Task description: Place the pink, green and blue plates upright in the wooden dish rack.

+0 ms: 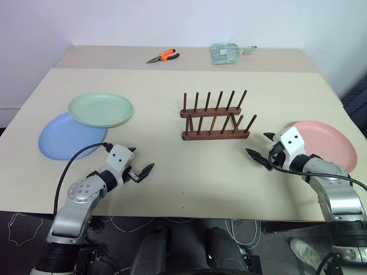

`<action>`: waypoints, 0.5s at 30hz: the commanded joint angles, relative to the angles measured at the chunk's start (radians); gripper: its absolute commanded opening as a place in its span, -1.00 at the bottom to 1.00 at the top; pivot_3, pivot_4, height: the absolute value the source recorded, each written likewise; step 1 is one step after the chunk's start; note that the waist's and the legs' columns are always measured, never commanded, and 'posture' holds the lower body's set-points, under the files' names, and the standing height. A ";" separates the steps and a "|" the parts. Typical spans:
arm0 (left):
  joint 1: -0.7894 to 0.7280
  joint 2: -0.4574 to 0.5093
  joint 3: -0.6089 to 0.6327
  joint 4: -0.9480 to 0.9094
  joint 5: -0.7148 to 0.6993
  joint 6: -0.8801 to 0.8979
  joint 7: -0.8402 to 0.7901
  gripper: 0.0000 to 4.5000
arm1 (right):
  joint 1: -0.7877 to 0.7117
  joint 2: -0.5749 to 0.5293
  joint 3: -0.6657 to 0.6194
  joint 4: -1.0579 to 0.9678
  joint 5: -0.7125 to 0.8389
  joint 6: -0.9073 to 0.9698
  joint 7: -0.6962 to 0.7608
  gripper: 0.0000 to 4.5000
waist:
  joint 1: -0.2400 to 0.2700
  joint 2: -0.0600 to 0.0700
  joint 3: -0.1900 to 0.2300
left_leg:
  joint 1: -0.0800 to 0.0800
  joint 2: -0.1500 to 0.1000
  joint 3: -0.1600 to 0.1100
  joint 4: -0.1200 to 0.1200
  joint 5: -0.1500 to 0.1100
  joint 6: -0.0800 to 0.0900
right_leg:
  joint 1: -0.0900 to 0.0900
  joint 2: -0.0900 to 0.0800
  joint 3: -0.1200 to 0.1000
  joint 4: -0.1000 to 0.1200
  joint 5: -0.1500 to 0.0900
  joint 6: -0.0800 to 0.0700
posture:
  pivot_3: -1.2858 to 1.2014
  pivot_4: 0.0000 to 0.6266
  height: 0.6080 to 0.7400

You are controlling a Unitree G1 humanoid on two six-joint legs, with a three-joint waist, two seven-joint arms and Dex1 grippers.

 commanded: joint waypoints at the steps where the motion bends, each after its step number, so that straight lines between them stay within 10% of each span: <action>1: -0.016 0.005 0.002 -0.028 0.002 -0.008 0.004 0.99 | -0.035 0.010 -0.009 -0.008 -0.012 -0.028 -0.030 0.92 | 0.000 0.000 0.000 | 0.000 0.000 0.000 0.000 0.000 0.000 | 0.000 0.000 0.000 0.000 0.000 0.000 | 0.03 -0.52 0.96; 15: -0.094 0.009 -0.018 0.053 0.015 -0.040 -0.023 0.99 | -0.004 0.036 -0.019 -0.040 -0.029 -0.040 -0.086 0.92 | 0.001 0.000 0.000 | 0.000 0.000 0.000 0.000 0.000 0.000 | 0.000 0.001 0.000 0.000 0.000 0.000 | 0.03 -0.52 0.96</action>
